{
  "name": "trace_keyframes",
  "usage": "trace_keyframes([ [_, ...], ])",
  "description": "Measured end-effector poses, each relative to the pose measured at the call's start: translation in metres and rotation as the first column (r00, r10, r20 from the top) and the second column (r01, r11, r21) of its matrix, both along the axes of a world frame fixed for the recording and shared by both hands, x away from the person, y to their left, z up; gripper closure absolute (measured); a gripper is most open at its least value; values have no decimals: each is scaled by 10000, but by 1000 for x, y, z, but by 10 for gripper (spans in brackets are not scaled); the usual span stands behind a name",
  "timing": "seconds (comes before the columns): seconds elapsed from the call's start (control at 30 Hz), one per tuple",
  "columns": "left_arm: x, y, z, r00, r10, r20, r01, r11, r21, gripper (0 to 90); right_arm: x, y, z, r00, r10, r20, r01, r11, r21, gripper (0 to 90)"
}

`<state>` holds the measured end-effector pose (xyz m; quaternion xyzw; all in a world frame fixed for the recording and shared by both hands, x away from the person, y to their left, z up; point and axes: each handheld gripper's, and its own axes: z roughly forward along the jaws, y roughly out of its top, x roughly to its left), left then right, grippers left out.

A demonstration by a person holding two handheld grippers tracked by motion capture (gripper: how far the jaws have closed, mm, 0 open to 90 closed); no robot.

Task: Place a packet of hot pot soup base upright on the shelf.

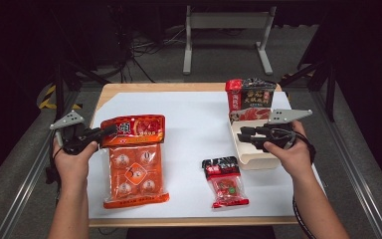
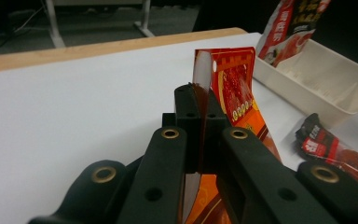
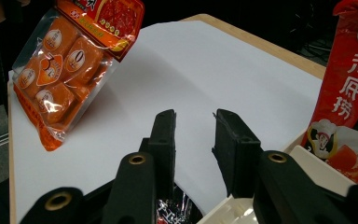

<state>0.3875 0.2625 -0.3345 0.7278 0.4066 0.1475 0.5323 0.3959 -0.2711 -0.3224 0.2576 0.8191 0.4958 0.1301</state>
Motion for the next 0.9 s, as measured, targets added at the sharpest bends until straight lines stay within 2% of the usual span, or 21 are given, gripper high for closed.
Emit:
trace_keyframes([
  [0.13,-7,-9,12,9990,-267,363,267,9996,2,900,-2,2,2,10000,34,39,-34,10000,74,689],
  [0.3,-20,-18,31,9927,-380,1146,394,9992,-98,900,-3,5,4,9999,106,54,-107,9999,109,686],
  [0.37,-25,-21,38,9874,-420,1524,445,9989,-129,900,-5,7,6,9998,152,90,-153,9998,125,684],
  [0.53,-37,-30,50,9760,-692,2063,738,9972,-149,900,-7,12,8,9995,308,120,-310,9994,181,682],
  [0.6,-39,-31,52,9744,-727,2127,777,9969,-150,900,-8,15,8,9992,393,120,-396,9990,222,681],
  [0.67,-43,-34,56,9695,-912,2273,987,9949,-215,900,-8,17,8,9989,462,110,-464,9987,207,680],
  [0.87,-47,-40,61,9510,-1576,2661,1806,9815,-641,900,-10,23,10,9978,644,184,-648,9976,253,657],
  [0.9,-47,-42,62,9498,-1637,2665,1863,9805,-618,900,-10,25,10,9976,667,202,-673,9973,281,651],
])
